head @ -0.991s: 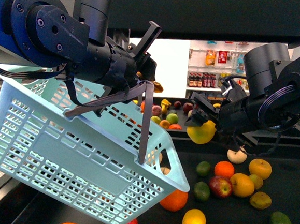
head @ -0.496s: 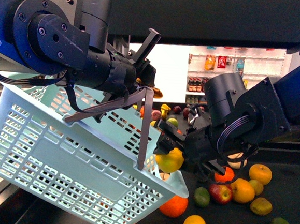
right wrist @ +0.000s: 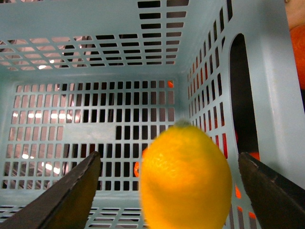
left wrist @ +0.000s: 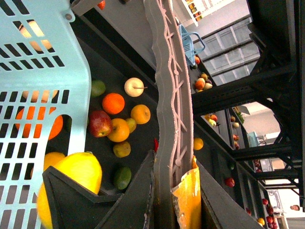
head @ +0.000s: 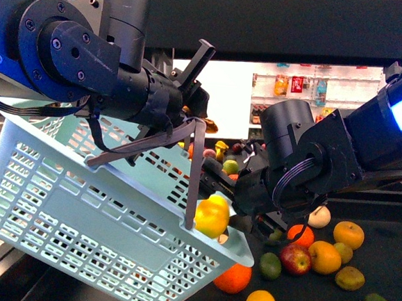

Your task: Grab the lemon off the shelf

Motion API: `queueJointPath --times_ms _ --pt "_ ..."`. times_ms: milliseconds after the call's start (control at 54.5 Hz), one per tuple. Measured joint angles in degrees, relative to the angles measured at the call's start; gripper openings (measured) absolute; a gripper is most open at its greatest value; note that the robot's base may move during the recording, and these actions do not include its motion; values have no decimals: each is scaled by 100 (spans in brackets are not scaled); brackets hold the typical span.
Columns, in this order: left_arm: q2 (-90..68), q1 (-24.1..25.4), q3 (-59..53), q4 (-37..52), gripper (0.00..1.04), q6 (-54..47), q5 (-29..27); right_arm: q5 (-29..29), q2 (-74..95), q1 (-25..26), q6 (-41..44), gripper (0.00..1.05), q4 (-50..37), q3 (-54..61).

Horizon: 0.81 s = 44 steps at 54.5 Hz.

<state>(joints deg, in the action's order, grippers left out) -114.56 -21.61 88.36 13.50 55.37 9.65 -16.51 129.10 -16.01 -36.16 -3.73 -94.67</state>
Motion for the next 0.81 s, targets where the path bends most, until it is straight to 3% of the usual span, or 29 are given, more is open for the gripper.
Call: queueJointPath --times_ms 92,330,606,808 --pt "0 0 0 0 14 -2 0 22 -2 4 26 99 -52 0" --pt "0 0 -7 0 14 0 0 345 -245 188 442 97 -341 363" --pt "0 0 -7 0 14 4 2 638 -1375 907 1467 97 -1056 1519" --pt "0 0 -7 0 14 4 0 826 -1102 1259 2006 97 -1071 2050"
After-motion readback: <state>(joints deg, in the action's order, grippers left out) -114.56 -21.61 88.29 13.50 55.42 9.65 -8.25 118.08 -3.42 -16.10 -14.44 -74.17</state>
